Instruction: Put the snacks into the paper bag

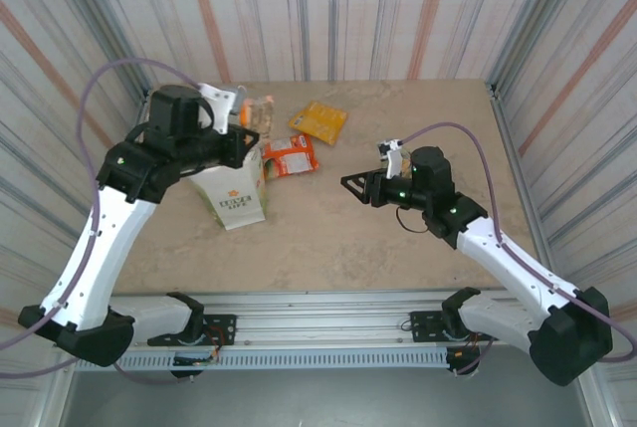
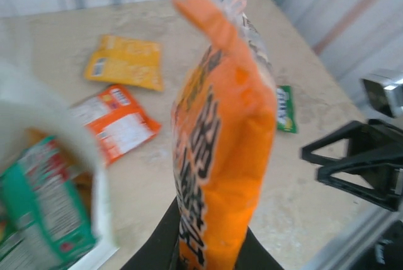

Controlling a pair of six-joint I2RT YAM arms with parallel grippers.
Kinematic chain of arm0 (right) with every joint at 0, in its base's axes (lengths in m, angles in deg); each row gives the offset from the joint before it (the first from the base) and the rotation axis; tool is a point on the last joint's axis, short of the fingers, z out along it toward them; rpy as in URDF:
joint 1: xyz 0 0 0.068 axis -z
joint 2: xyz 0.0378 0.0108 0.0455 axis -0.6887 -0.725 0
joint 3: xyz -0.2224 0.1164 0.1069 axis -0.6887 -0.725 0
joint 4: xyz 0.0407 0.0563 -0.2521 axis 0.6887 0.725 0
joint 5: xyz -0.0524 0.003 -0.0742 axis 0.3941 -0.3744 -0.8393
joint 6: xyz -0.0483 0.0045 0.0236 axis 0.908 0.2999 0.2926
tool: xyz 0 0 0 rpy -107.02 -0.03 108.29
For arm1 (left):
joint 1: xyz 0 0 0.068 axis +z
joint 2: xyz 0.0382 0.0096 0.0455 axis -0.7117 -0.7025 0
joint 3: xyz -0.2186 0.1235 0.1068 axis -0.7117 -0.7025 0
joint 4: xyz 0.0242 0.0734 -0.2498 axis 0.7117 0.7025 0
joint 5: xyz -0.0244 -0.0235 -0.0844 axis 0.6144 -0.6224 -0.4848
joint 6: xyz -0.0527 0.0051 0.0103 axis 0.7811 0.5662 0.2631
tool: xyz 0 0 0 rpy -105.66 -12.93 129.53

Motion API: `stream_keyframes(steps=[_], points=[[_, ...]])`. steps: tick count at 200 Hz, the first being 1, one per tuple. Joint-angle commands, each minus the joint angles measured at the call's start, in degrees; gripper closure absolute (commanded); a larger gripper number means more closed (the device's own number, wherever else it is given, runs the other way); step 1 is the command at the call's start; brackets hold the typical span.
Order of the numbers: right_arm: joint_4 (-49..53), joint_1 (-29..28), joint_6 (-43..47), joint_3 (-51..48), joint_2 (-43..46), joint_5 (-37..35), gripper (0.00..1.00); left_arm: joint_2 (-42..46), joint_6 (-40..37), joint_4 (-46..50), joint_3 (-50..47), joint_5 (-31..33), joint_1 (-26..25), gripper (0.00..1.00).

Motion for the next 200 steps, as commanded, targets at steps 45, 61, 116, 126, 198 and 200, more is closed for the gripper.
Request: stream_keyframes(steps=[45,61,116,126,198,200], points=[[5.62,-0.67,0.08,4.25,-3.12,0.27,0.51,0.23,-1.24,12.87,2.24,5.93,10.79,0.88],[6.37,-0.76,-0.01,4.76,-3.99,0.27,0.51,-0.71,-1.62,13.05,1.36,3.94,13.15,0.87],[10.39,-1.03,-0.31,7.35,-6.61,-2.49,0.52,-5.18,-3.36,9.96,0.25,1.19,15.91,0.69],[12.11,-1.03,-0.35,8.12,-7.05,-3.73,0.51,-5.7,-3.47,10.09,1.14,1.08,15.9,0.59],[19.78,-0.85,-3.73,14.92,-16.38,-7.41,0.48,-2.58,-6.72,6.03,0.47,-10.23,15.91,0.5],[19.89,-0.85,-3.98,15.31,-16.88,-7.32,0.47,-2.35,-6.88,5.72,0.1,-10.83,15.95,0.5]])
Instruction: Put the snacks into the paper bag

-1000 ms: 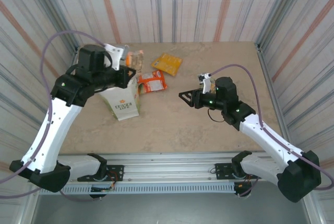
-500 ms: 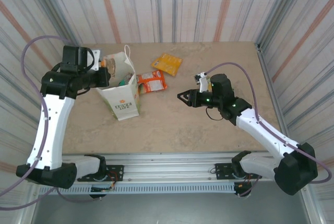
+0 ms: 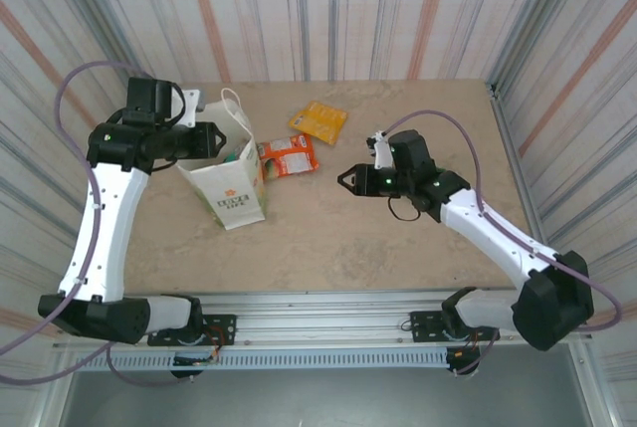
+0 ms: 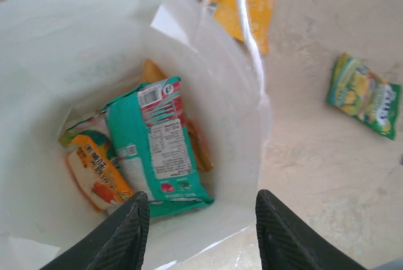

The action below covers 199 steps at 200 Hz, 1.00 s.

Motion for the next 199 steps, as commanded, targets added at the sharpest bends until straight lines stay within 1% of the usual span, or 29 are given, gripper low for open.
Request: stream_keyframes(steps=[1,21,33,51,60,73,85,99,118,158,199], points=[[4.3,-0.02,-2.98,3.92,-4.38,-1.52,0.47,2.97,-2.94,-3.61,-1.58,-8.76,0.36,0.5],[5.42,0.11,-3.28,7.89,-9.77,-0.09,0.45,5.82,-4.58,-7.65,-6.49,-16.26,0.25,0.5],[6.43,0.13,-3.13,10.48,-13.02,-0.59,0.45,8.02,-6.02,-10.79,-10.74,-20.37,-0.37,0.5],[7.5,0.16,-3.26,13.78,-17.78,-3.2,0.46,10.84,-8.1,-13.67,-15.9,-21.4,-2.91,0.5],[7.35,0.36,-3.45,15.14,-20.04,-4.02,0.46,11.82,-9.78,-14.71,-18.2,-20.57,-4.8,0.5],[6.93,0.87,-3.6,17.36,-23.72,-4.15,0.46,12.81,-10.72,-16.4,-21.32,-17.1,-8.34,0.5],[6.8,1.44,-3.45,20.06,-27.71,-3.03,0.46,12.88,-11.89,-17.5,-23.54,-15.68,-11.49,0.5],[6.78,2.0,-2.94,23.37,-32.44,-1.63,0.47,12.02,-12.6,-17.94,-24.95,-12.37,-15.08,0.5],[5.38,2.3,-1.29,27.43,-38.0,0.76,0.47,10.21,-12.83,-18.2,-25.89,-8.68,-18.41,0.5],[4.87,3.58,0.66,36.87,-49.04,4.46,0.46,6.12,-11.72,-20.97,-26.26,-8.18,-20.61,0.5],[3.51,5.07,1.06,43.44,-56.71,8.55,0.45,3.31,-11.41,-24.13,-25.08,-9.18,-21.11,0.5]])
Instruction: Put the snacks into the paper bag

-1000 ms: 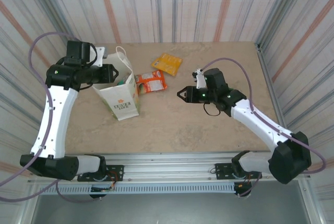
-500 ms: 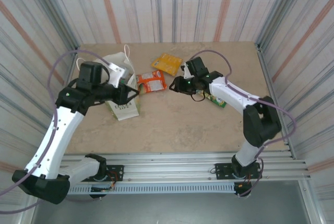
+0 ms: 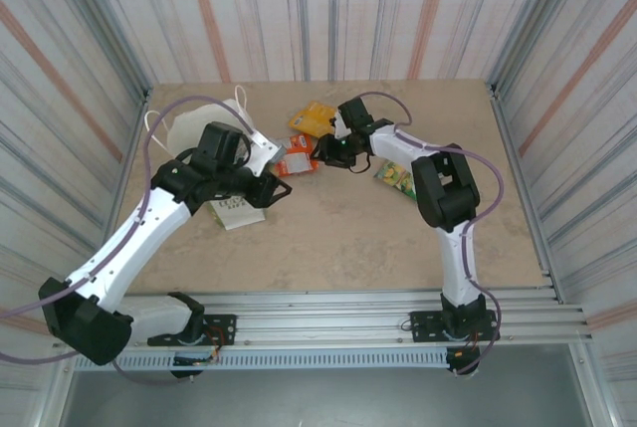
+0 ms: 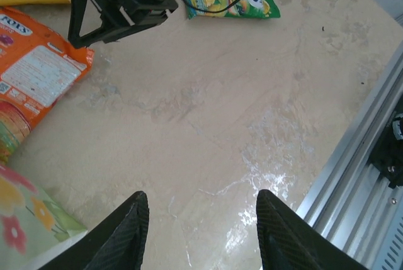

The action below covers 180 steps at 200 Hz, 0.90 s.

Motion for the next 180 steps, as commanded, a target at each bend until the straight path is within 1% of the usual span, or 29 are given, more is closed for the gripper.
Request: stream_keyframes(steps=[1,35,73,82,134,152,165,173,180], points=[[-0.72,1.05,1.69,4.06,-3.89,3.99,0.45,-1.29,-0.18,-2.8,0.69,0.24,-0.69,0.5],[-2.3,1.27,0.81,8.8,-8.81,7.09,0.46,-3.86,-0.58,-2.89,2.67,-0.16,-0.67,0.5],[-2.38,0.71,0.32,12.38,-13.1,7.65,0.46,-5.5,-0.84,-2.8,4.1,0.01,-0.76,0.5],[-2.38,0.57,0.27,14.98,-13.89,7.79,0.46,-5.52,-0.93,-2.89,4.26,0.35,-0.72,0.5],[-5.14,-0.67,-1.45,17.78,-17.53,10.51,0.5,-5.17,-1.67,-2.94,4.39,1.52,-0.78,0.49],[-6.28,-1.09,-1.77,17.78,-17.86,10.88,0.53,-5.34,-1.89,-2.89,4.43,1.55,-0.74,0.49],[-7.05,-1.29,-1.86,17.87,-17.95,11.13,0.58,-5.43,-1.94,-2.5,4.84,1.71,-0.73,0.49],[-7.35,-1.38,-1.86,17.87,-17.9,11.25,0.63,-5.48,-1.98,-2.45,5.02,1.93,-0.76,0.49],[-7.51,-1.39,-1.69,17.86,-17.65,11.43,0.69,-5.35,-1.9,-2.45,5.16,1.91,-0.68,0.49]])
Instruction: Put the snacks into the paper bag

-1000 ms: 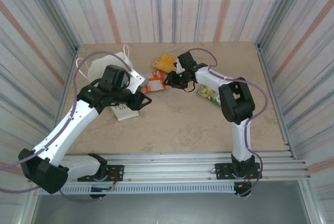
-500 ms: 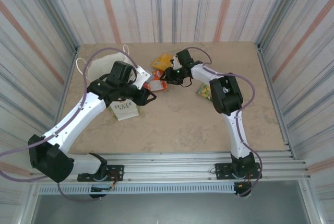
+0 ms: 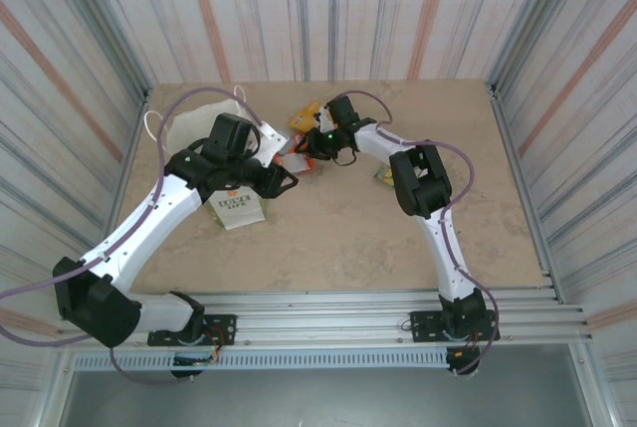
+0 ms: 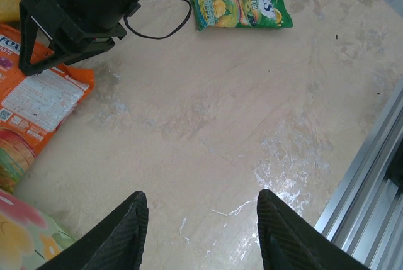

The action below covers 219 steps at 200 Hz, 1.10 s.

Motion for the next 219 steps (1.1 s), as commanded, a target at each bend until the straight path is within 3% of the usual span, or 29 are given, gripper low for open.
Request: stream_keyframes(steps=[1,27,63,143,179,219], points=[[-1.38,-0.73,-0.44,1.58,-1.25,2.26,0.72,0.12,-1.44,-0.2,2.1,0.7,-0.31,0.49],[0.64,-0.73,2.39,0.62,1.54,-0.21,0.9,0.52,-1.52,0.07,2.58,0.71,-0.39,0.5],[0.19,-0.12,5.51,-6.94,9.85,-4.3,1.0,1.71,-1.47,0.24,2.46,1.03,-0.36,0.5],[0.99,2.23,13.95,-29.45,32.85,-6.62,1.0,4.42,1.07,1.07,3.34,2.77,-0.44,0.49],[6.67,4.18,24.18,-35.21,43.01,-3.86,1.0,3.7,2.81,1.22,3.55,1.46,-0.67,0.48],[17.1,5.53,43.29,-35.5,52.45,1.11,1.0,1.59,4.74,-1.39,2.75,-3.33,-1.16,0.47]])
